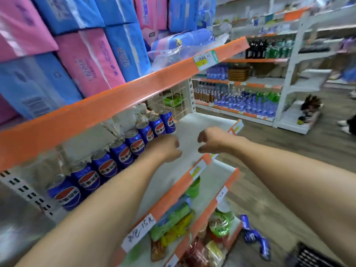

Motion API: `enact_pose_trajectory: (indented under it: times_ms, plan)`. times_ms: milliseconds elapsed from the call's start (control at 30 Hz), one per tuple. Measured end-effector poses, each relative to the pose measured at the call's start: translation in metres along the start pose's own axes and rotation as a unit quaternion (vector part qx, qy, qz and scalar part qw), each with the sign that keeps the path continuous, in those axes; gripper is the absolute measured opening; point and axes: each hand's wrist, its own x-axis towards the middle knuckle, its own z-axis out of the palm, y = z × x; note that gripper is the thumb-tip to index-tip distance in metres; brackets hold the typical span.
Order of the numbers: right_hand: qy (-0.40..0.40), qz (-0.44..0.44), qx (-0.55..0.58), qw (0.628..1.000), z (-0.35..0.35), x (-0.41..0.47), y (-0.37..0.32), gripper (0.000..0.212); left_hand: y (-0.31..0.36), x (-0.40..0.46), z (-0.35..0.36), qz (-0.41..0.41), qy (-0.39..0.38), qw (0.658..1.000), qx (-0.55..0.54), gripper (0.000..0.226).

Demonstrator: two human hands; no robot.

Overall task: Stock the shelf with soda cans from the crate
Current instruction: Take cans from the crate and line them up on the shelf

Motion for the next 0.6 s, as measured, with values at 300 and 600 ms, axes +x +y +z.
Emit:
enact_pose_trajectory:
  times_ms: [300, 600]
  plan:
    - [-0.020, 0.033, -0.068, 0.997, -0.012, -0.086, 0.020, 0.027, 0.055, -0.031, 0.015, 0.070, -0.022, 0.996, -0.041, 0.031]
    - [-0.006, 0.079, -0.033, 0.996, -0.019, -0.134, 0.061, 0.041, 0.108, -0.018, 0.024, 0.117, -0.035, 0.992, -0.022, 0.028]
